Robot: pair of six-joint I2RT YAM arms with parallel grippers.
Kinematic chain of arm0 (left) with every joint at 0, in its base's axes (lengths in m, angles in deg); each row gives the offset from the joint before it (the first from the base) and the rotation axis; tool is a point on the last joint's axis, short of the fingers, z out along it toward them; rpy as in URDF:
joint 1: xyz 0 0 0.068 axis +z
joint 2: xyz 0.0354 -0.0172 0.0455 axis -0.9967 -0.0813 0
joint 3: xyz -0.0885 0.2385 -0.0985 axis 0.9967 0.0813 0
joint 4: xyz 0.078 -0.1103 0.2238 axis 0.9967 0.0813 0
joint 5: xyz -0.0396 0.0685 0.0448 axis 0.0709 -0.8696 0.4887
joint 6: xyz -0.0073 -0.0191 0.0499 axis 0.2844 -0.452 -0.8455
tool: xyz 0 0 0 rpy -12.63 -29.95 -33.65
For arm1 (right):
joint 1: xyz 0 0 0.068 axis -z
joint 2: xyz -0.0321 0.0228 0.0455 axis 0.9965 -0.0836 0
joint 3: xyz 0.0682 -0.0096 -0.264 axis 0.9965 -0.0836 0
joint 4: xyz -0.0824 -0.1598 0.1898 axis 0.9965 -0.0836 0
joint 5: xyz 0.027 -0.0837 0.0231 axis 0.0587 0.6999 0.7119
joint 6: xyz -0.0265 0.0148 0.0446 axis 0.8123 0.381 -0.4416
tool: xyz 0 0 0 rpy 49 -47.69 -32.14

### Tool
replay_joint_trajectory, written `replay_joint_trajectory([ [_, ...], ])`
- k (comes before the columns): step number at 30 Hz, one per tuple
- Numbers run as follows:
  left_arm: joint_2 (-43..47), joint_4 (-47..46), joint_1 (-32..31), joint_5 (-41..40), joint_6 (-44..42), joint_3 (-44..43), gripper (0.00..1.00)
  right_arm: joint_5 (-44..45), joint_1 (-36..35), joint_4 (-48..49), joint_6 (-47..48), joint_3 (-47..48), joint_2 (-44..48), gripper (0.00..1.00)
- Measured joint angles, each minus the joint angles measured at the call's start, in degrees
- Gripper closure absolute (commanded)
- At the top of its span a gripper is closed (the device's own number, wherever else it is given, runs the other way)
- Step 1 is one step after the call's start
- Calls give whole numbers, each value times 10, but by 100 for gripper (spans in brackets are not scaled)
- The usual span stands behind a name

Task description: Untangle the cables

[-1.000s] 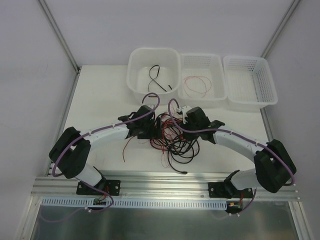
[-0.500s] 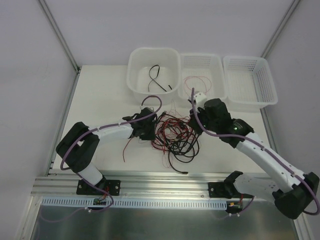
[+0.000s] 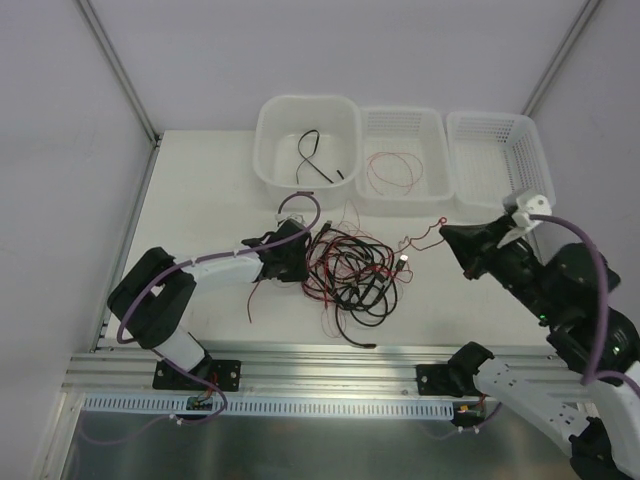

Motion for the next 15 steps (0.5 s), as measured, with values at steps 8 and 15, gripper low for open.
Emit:
replay_joint_trajectory([
  [8,29,1,11,-9,2,26,83,26,0,3,-2,47,87,99],
  [15,84,31,17,-13,-22,35,41,29,0,0,-13,38,90,99],
])
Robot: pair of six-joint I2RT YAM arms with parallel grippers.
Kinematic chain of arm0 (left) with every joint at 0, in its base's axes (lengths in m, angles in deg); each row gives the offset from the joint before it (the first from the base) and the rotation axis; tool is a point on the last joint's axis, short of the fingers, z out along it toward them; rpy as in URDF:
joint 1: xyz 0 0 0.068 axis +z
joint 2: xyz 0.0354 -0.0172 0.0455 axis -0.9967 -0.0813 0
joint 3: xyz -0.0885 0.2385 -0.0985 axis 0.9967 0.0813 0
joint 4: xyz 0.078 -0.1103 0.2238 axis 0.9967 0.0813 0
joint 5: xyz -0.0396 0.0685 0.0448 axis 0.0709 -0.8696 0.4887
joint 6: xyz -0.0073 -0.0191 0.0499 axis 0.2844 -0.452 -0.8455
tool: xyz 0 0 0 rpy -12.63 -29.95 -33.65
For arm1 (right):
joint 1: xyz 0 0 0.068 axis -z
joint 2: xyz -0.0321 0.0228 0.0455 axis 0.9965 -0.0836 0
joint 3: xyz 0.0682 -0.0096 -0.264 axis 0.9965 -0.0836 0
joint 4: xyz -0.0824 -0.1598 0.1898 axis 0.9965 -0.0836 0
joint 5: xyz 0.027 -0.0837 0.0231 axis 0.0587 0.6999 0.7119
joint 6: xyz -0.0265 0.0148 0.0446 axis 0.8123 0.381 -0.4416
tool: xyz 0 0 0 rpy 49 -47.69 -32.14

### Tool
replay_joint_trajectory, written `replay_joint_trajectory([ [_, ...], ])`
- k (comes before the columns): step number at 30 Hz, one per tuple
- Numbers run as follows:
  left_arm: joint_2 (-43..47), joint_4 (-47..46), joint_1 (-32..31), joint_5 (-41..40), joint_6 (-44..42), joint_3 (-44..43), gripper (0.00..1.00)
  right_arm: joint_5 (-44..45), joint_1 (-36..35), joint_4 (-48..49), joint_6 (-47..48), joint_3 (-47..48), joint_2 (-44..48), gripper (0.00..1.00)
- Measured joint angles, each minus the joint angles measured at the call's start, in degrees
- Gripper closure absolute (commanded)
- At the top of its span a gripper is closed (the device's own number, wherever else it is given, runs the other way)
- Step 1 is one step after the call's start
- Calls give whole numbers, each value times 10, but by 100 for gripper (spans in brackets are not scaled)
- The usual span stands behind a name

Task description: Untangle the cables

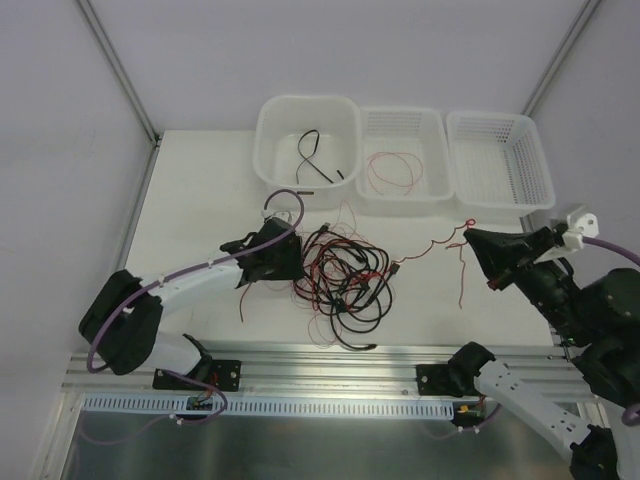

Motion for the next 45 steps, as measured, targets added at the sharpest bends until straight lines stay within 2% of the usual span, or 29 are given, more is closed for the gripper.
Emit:
replay_joint_trajectory([
  [1,19,2,1,0,-9,0,26,0,0,-5,-4,-1,-11,99],
  [5,116,5,2,7,-49,-1,10,4,0,-11,-24,-43,-66,99],
  [9,199,1,0,50,-124,-11,6,1,0,-31,-48,-86,-130,99],
  [13,222,-28,-25,124,-202,-16,5,-24,0,-37,-64,-93,-149,99],
  [21,164,-145,-119,240,-319,-17,5,-39,0,-42,-70,43,-148,99],
  [27,90,-204,-146,299,-370,-29,5,-34,0,-44,-69,113,-143,99],
  [33,67,-295,-152,304,-398,-30,9,-38,0,-55,-70,123,-144,99],
  [38,11,-353,-166,304,-412,-36,13,-39,0,-59,-70,123,-145,99],
  [41,-26,-378,-172,296,-416,-38,23,-39,0,-61,-70,123,-145,99],
  [45,-61,-416,-176,271,-421,-38,45,-45,0,-61,-70,123,-145,99],
])
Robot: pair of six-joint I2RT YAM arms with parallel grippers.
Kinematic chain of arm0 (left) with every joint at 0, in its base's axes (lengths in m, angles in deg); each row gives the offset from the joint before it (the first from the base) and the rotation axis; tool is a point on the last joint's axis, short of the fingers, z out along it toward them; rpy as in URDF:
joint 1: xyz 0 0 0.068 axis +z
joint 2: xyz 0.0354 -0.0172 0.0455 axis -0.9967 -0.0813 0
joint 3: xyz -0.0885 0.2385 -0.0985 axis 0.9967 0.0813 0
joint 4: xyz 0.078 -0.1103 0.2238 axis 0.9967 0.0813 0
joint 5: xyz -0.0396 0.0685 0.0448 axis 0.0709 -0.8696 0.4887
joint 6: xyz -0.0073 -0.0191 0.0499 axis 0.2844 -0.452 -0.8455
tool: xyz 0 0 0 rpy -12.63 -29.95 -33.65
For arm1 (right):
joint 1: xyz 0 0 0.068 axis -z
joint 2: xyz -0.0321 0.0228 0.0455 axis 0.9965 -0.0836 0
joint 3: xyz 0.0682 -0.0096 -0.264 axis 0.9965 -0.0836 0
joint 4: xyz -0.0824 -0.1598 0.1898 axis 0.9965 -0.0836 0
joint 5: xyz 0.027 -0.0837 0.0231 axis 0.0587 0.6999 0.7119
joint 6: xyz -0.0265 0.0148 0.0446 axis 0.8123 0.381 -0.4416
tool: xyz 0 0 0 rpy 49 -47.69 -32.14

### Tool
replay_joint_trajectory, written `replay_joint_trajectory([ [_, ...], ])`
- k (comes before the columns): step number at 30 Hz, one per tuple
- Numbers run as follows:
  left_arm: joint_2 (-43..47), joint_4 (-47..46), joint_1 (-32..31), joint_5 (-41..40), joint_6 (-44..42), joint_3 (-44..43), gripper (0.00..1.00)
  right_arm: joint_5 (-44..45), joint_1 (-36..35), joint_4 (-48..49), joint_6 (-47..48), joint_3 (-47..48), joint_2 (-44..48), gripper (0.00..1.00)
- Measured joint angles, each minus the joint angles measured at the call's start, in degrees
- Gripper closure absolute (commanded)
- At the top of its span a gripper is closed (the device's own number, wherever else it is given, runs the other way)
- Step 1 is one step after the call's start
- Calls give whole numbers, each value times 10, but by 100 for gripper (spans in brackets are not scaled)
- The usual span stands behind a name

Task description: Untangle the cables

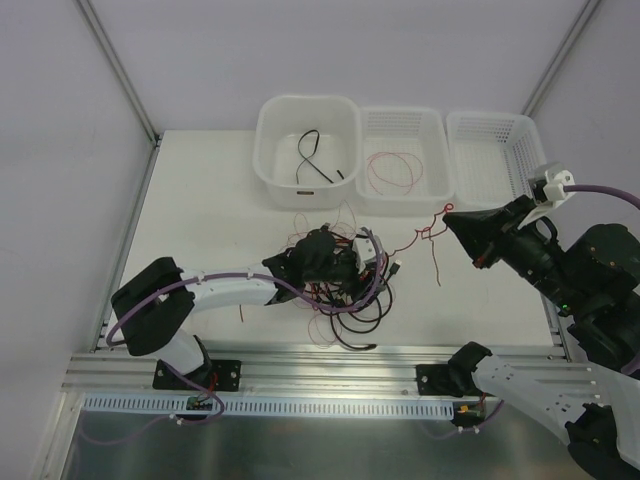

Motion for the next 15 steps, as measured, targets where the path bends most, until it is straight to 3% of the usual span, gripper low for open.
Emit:
replay_joint_trajectory([
  [2,-13,-19,0,-9,2,-4,81,-6,0,0,0,-1,1,99],
  [4,-21,-32,0,-16,-2,-10,100,-9,0,0,-1,-5,5,99],
  [15,16,-41,0,-43,-18,-17,100,26,0,-15,-2,-76,45,99],
])
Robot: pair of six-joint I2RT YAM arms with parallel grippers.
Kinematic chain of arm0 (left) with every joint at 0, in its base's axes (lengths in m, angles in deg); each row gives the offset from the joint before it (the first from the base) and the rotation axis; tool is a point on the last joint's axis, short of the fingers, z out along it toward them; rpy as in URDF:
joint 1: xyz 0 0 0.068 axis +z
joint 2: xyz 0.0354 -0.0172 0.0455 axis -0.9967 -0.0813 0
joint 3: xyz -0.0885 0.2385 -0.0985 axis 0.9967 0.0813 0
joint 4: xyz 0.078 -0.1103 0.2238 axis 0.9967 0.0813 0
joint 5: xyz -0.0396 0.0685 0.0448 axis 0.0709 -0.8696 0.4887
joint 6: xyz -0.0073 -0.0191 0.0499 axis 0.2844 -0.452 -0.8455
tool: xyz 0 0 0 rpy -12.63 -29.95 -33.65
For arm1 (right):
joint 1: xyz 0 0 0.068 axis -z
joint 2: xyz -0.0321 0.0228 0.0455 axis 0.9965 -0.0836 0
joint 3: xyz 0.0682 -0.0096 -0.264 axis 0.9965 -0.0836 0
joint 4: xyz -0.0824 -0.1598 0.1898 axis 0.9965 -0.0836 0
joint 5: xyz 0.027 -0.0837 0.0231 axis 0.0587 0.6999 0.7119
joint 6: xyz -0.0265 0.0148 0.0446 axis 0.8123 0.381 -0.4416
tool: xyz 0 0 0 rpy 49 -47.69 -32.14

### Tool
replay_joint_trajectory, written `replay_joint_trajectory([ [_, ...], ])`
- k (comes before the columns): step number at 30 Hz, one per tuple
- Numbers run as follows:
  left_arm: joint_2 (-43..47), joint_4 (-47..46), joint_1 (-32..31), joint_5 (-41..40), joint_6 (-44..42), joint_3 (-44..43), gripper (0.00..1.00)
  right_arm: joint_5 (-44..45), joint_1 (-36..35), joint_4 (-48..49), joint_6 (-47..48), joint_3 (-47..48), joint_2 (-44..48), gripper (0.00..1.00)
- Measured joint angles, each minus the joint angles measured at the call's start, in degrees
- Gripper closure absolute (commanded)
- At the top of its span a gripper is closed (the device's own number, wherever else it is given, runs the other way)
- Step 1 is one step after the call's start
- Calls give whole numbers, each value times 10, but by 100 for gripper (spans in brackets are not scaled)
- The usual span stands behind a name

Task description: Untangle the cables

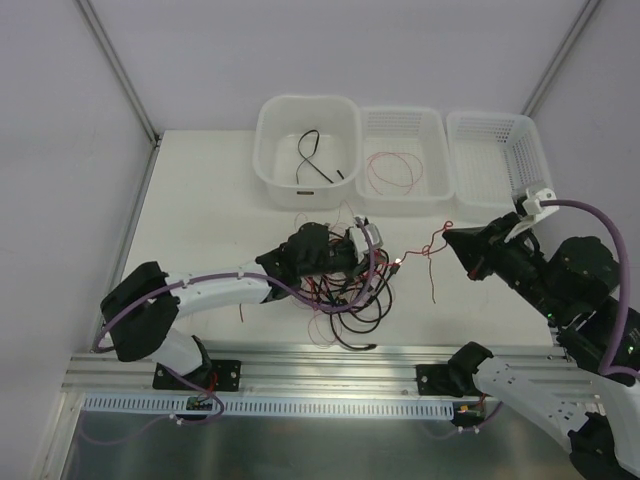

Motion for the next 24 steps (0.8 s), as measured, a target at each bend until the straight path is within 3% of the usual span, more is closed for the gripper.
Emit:
replay_joint_trajectory([
  [4,49,65,0,-16,-10,-47,100,51,0,-15,0,-57,10,99],
  [8,78,142,0,-32,-30,-156,100,85,0,-24,-4,-136,15,99],
  [14,125,203,0,-49,-50,-284,100,75,0,0,-24,-236,9,95],
  [19,152,226,0,-50,-45,-314,100,26,0,72,-40,-273,0,94],
  [24,152,238,0,-51,-7,-271,100,-17,0,138,-49,-300,0,97],
])
